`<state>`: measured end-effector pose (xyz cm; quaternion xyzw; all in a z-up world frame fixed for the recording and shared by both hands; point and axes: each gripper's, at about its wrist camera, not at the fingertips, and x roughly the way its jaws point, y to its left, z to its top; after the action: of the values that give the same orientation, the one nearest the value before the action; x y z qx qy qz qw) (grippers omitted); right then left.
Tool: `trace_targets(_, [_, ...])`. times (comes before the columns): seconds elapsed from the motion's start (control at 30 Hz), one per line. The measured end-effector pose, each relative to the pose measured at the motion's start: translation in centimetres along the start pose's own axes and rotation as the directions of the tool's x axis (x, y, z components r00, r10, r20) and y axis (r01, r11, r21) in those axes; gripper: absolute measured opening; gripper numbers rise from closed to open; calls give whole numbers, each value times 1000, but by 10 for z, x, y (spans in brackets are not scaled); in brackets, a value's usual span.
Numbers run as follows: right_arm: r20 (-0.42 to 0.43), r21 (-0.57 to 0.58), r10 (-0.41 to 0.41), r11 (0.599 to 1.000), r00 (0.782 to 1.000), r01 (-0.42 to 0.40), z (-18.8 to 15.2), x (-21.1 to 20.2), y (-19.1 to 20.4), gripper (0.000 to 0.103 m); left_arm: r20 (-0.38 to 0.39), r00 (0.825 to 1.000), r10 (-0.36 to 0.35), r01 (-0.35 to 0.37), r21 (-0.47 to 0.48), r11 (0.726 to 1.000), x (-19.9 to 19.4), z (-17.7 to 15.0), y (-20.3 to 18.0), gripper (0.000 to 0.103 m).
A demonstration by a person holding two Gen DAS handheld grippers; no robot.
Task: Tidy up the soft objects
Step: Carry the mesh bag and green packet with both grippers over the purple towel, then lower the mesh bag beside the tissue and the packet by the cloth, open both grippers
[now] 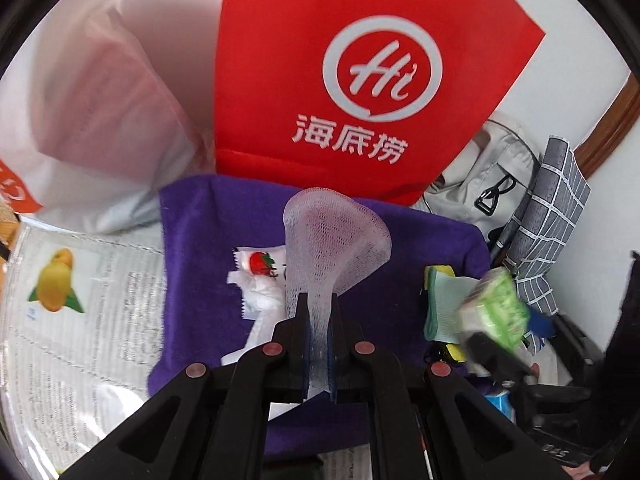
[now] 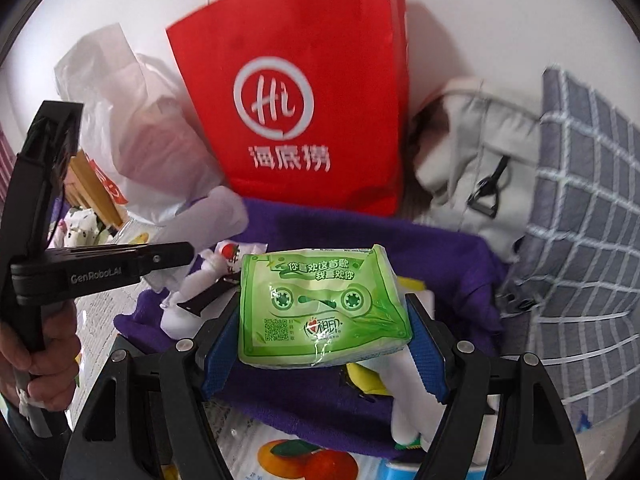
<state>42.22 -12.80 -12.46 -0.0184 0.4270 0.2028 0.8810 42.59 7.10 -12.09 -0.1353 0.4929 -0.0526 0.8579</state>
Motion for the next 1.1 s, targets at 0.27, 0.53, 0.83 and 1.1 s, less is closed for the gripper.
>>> trace_targets(0.27, [-86, 13, -15, 1000, 996, 16, -6, 34, -6, 75, -41, 999, 7, -8, -11, 1000, 16, -1, 9, 16])
trace_targets(0.53, [-111, 4, -103, 995, 988, 104, -8, 49, -7, 82, -69, 998, 1, -2, -23, 1000, 24, 0, 11, 33])
trace_targets(0.83, [-107, 50, -45, 997, 993, 50, -5, 40, -8, 98, -51, 999, 14, -14, 0, 1000, 19, 2, -1, 60])
trace_targets(1.1, [-47, 64, -111, 991, 993, 114, -5, 1, -6, 98, -25, 999, 28, -28, -6, 1000, -8, -11, -9, 61])
